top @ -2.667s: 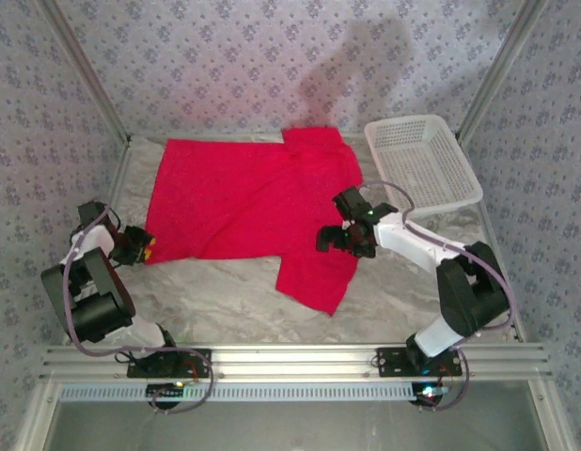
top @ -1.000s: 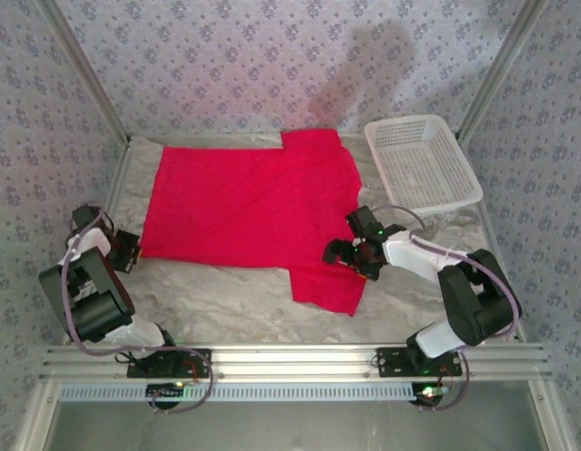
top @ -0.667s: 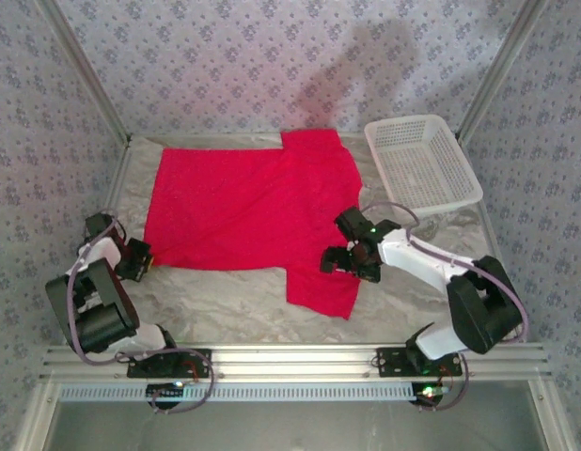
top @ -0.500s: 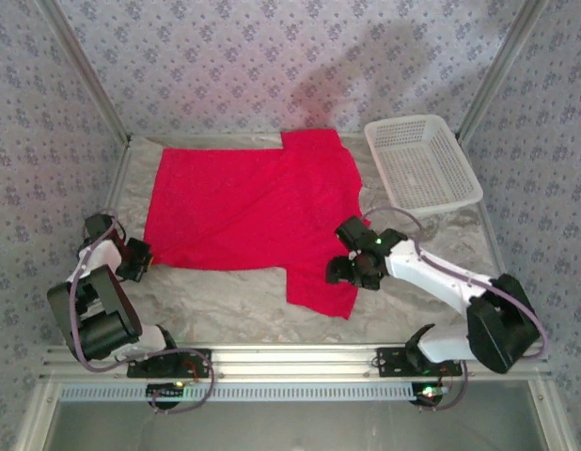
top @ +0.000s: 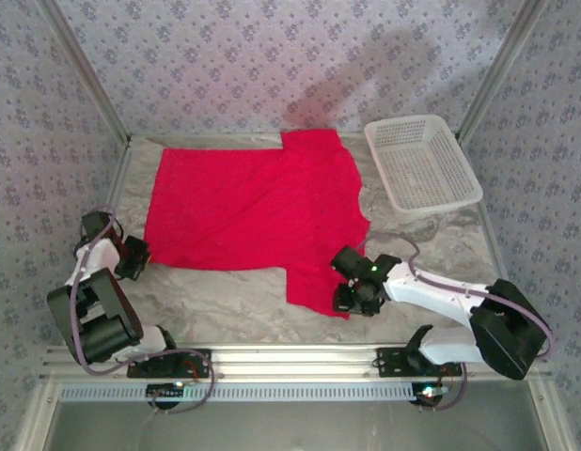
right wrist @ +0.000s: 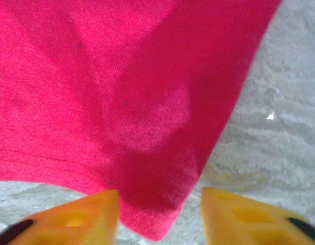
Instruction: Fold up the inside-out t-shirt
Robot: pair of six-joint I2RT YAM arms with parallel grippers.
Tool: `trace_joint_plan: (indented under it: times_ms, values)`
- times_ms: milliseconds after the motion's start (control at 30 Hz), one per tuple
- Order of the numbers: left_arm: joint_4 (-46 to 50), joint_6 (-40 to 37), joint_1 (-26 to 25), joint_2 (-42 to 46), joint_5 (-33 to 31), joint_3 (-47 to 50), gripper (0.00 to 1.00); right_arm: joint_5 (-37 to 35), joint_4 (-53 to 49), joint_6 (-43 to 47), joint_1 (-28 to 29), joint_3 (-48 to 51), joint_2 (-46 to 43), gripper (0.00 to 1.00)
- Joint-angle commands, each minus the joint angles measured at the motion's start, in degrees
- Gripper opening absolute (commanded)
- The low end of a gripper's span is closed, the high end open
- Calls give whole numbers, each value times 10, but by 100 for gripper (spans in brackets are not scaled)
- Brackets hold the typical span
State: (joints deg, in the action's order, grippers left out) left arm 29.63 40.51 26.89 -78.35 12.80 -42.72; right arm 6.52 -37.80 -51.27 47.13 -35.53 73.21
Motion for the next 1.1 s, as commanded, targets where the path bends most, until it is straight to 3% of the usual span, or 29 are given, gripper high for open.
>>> trace_joint_plan:
  times_ms: [0,67,100,600,900,1067]
  values:
    - [25,-11,5,16,-6,-16,3,-21,31,-5,-2,16,17,22]
    - [30,-12,7,19,-8,-18,3,-27,31,-2,-4,18,25,4]
    - [34,-14,9,21,-8,-20,3,-29,25,-1,-4,18,24,0]
    - [90,-24,19,106,-31,-16,3,-48,-222,-47,9,13,-272,0]
    - [103,-31,18,138,-22,13,3,-35,-224,-25,4,-41,-245,0]
    - [96,-28,12,115,-24,-13,3,-42,-216,51,-72,-137,-182,0]
